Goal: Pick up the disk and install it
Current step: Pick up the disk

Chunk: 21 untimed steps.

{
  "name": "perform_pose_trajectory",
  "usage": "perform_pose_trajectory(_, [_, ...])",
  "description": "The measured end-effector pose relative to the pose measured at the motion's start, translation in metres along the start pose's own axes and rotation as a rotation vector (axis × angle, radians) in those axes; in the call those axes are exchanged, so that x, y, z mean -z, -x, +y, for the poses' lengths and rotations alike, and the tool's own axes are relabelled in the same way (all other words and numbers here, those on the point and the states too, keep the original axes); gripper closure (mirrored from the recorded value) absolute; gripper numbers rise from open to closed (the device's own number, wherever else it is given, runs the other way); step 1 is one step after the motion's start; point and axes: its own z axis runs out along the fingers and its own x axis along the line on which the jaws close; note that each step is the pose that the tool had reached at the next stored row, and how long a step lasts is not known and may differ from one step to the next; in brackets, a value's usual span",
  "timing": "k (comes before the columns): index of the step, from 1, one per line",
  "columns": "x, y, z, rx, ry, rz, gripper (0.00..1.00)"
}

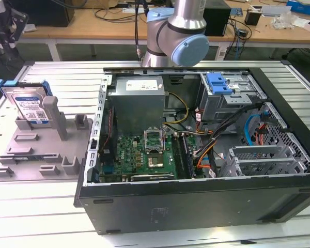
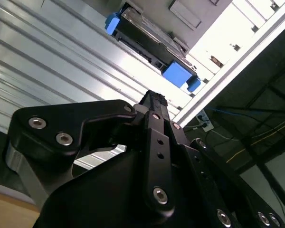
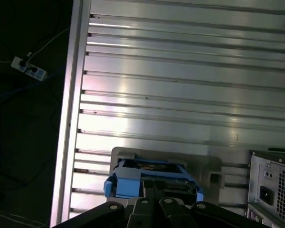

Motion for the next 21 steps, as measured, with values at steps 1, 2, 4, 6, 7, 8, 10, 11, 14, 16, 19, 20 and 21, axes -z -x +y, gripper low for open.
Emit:
perform_pose_trajectory(1, [0.0000, 0.0000, 0.0000, 0.019, -0.0014, 0.0060, 0.89])
perform_pose_trajectory(2, [-0.0001, 0.0000, 0.0000, 0.034, -0.0026, 0.0097, 0.89])
perform_pose_trajectory(4, [0.0000, -0.0003, 0.0000, 0.064, -0.0055, 0.0162, 0.83])
perform_pose_trajectory(6, [0.0000, -0.0005, 0.0000, 0.085, -0.0069, 0.0205, 0.76])
perform_pose_trajectory(7, [0.0000, -0.0005, 0.0000, 0.093, -0.0072, 0.0223, 0.71])
perform_pose_trajectory(8, [0.0000, -0.0005, 0.0000, 0.102, -0.0076, 0.0242, 0.64])
perform_pose_trajectory(10, [0.0000, -0.0005, 0.0000, 0.122, -0.0080, 0.0280, 0.64])
perform_pose_trajectory(11, [0.0000, -0.0005, 0.0000, 0.130, -0.0082, 0.0295, 0.64])
perform_pose_trajectory(14, [0.0000, -0.0005, 0.0000, 0.183, -0.0097, 0.0385, 0.56])
perform_pose_trajectory(16, [0.0000, -0.0005, 0.0000, 0.229, -0.0110, 0.0440, 0.56])
perform_pose_trajectory(19, [0.0000, -0.0005, 0.0000, 0.313, -0.0143, 0.0486, 0.56])
perform_pose_trajectory(20, [0.0000, -0.0005, 0.0000, 0.328, -0.0149, 0.0493, 0.56])
perform_pose_trajectory(21, [0.0000, -0.0005, 0.0000, 0.367, -0.0167, 0.0508, 0.56])
